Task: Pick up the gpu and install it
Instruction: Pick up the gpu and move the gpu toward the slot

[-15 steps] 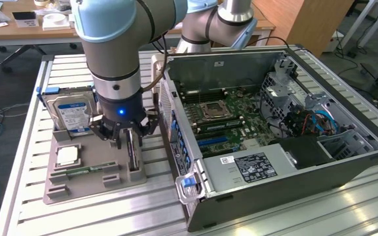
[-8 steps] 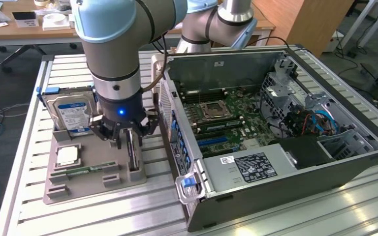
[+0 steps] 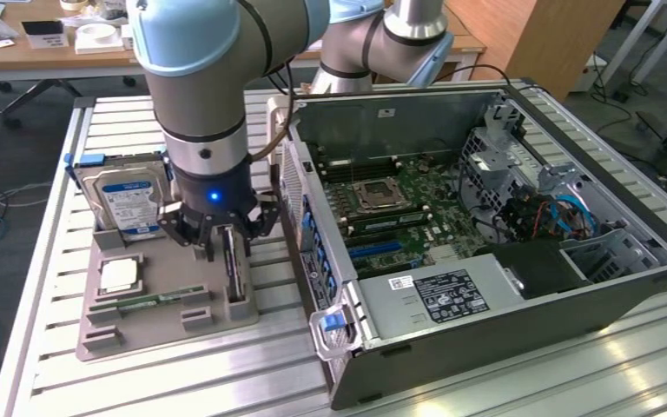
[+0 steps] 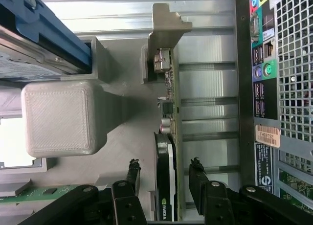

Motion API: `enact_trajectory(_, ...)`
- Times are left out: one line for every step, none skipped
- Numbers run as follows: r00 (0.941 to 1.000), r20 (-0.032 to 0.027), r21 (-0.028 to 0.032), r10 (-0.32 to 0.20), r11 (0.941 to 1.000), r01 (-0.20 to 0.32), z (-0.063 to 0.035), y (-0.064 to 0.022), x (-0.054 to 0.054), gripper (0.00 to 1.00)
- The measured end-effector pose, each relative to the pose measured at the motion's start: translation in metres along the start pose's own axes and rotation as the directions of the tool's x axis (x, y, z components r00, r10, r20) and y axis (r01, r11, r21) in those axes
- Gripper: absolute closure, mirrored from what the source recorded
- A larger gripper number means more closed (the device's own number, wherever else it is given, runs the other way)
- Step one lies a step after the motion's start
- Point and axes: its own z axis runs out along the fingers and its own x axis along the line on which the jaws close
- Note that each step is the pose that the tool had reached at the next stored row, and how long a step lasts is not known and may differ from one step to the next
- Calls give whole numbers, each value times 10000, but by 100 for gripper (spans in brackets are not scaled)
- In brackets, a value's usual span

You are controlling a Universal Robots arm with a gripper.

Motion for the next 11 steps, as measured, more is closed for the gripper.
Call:
enact_trajectory(10000, 0, 0, -1, 10000, 1, 11, 2, 1, 47)
enact_trajectory(10000, -1, 1, -3, 10000, 3, 20, 3, 1, 47)
enact_trajectory(10000, -2, 2, -3, 10000, 3, 22, 3, 2, 47)
enact_trajectory(10000, -2, 2, -3, 10000, 3, 22, 3, 2, 47)
enact_trajectory(10000, -2, 2, -3, 10000, 3, 22, 3, 2, 47)
enact_trajectory(10000, -1, 1, -3, 10000, 3, 23, 3, 2, 47)
enact_trajectory(10000, -1, 2, -3, 10000, 3, 23, 3, 2, 47)
enact_trajectory(10000, -1, 1, -3, 10000, 3, 23, 3, 2, 47)
enact_trajectory(10000, -1, 1, -3, 10000, 3, 23, 3, 2, 47)
enact_trajectory(10000, -1, 1, -3, 10000, 3, 23, 3, 2, 47)
enact_trajectory(10000, -1, 0, -3, 10000, 3, 24, 3, 2, 48)
